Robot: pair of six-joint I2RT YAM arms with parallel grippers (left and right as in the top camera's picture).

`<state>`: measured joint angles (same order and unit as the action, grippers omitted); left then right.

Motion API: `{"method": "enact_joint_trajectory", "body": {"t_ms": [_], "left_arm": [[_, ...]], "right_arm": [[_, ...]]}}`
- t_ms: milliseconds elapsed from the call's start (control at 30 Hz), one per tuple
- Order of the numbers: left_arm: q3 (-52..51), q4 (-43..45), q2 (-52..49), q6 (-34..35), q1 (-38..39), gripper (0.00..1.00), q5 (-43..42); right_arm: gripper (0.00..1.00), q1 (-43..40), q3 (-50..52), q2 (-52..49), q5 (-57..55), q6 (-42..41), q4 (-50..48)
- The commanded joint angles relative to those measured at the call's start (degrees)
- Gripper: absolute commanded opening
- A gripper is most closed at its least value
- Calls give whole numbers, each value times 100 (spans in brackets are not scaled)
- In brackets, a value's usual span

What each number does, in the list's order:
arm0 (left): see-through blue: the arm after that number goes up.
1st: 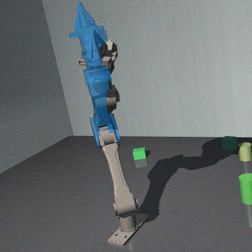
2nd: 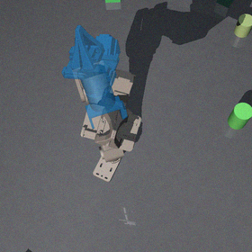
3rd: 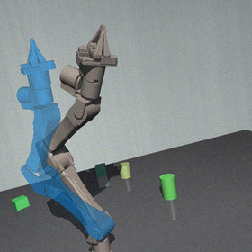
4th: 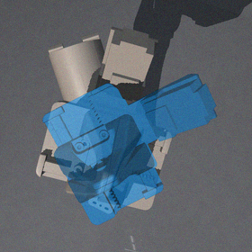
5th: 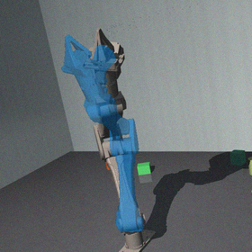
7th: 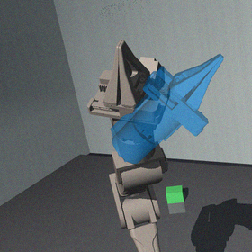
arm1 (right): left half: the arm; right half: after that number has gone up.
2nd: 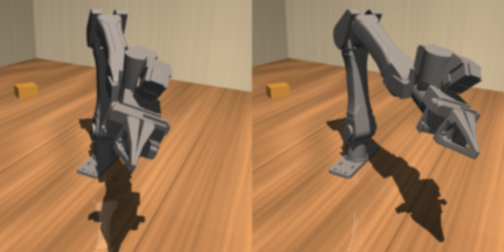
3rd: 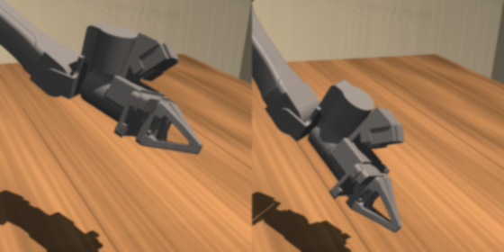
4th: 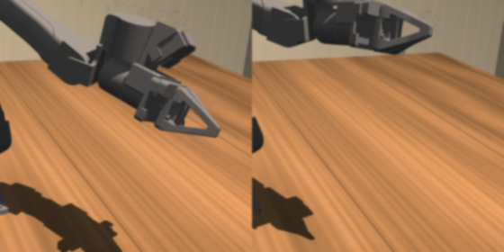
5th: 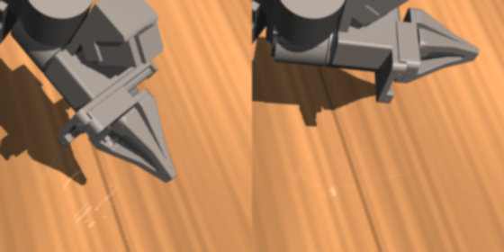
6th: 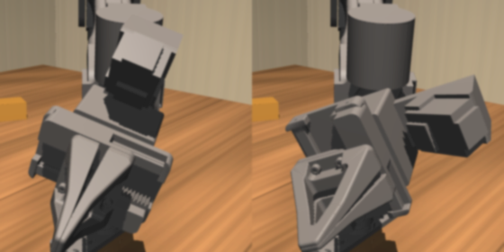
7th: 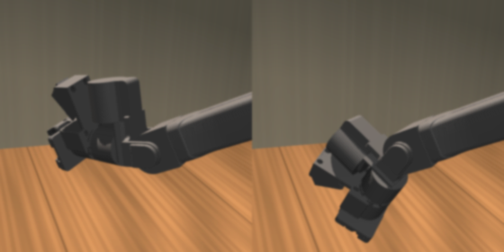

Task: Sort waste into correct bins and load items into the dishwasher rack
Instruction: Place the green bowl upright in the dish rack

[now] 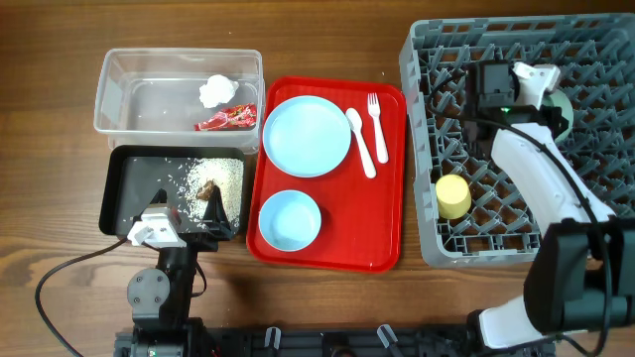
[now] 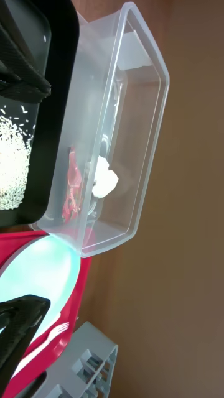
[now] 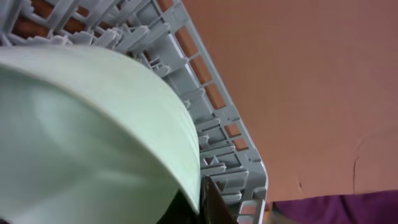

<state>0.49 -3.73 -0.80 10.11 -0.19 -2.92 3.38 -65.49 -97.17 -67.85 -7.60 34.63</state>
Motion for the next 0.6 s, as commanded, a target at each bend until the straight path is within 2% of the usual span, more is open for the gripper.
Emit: {"method": "enact_joint_trajectory", "body": {"t_ms": [0, 233, 367, 467, 567], "left_arm": [[-17, -42, 39, -72, -46, 100, -46], [-17, -42, 39, -72, -46, 100, -46], [-17, -42, 39, -72, -46, 100, -48], [-17, -42, 42, -72, -46, 100, -46], [-17, -42, 39, -72, -46, 100, -46]], "right_arm": [[4, 81, -59, -210, 44, 321, 35], [6, 422, -59, -212, 516, 481, 407], [13, 570, -61, -205, 564, 509, 529], [37, 815, -66, -170, 1108, 883, 492], [51, 1196, -157, -101, 1449, 1043, 476]]}}
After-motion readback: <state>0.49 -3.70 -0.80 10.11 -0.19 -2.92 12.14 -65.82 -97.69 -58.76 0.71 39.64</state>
